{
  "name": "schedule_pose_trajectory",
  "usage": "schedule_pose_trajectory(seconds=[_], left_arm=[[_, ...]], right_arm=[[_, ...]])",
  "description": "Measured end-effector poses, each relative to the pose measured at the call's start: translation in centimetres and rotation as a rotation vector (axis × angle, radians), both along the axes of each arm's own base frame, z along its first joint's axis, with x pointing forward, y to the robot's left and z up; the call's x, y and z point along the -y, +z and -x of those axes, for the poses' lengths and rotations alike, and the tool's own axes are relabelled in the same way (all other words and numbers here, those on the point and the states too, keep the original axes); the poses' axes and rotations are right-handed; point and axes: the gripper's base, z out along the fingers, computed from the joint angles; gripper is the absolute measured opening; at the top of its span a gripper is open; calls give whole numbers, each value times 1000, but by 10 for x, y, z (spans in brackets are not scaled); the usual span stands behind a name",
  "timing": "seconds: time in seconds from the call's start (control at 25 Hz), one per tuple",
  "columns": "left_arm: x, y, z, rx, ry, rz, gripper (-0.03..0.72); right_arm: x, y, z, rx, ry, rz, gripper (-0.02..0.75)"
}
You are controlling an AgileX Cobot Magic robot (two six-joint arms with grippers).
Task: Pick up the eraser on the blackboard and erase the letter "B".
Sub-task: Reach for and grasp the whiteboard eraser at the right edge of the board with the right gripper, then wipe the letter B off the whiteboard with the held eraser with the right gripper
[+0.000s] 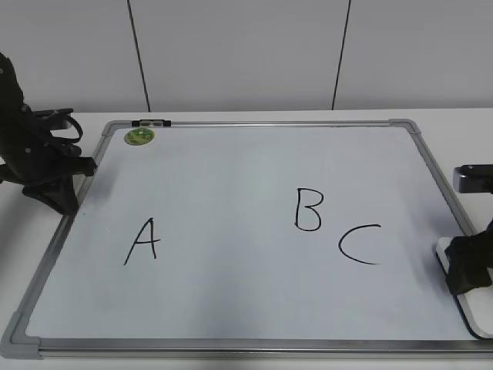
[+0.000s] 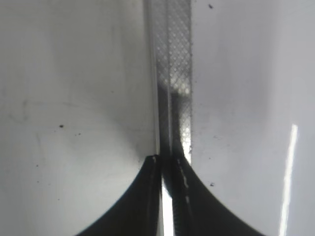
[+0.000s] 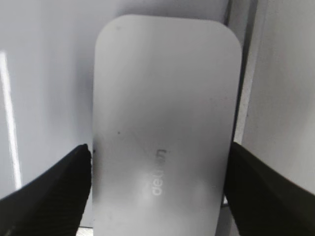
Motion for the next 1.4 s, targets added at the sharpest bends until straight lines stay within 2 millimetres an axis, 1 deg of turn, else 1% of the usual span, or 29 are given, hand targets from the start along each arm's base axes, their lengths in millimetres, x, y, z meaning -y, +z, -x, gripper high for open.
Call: schedule_pose_trajectory(seconds=[0.12,0.36,0.52,0.64,0.92,1.0,1.08,1.16,1.24,1.4], left_arm=[[0,0,0,0,0,0,34],[0,0,0,0,0,0,34],[0,0,0,0,0,0,34],[0,0,0,0,0,0,34],[0,0,0,-2,0,0,34],[0,0,0,-2,0,0,35],[0,0,0,-2,0,0,34],[0,0,0,-2,1,2,34],[0,0,0,-2,1,2,35],[0,0,0,-2,1,2,35]], right_arm=[[0,-2,-1,-7,0,0,558],[0,0,-2,-13,-6,-3,539],[0,6,-5,-35,-3,-6,537],[-1,18,-11,-31,1,-9,536],[-5,61,-32,39,26,-23,536],[-11,72,-39,66,58,-23,536],[-26,86,-48,111,111,-25,536],[-42,95,-58,138,159,-30,536],[-59,95,-68,144,204,-34,536],[-91,90,-94,155,280,-37,536]])
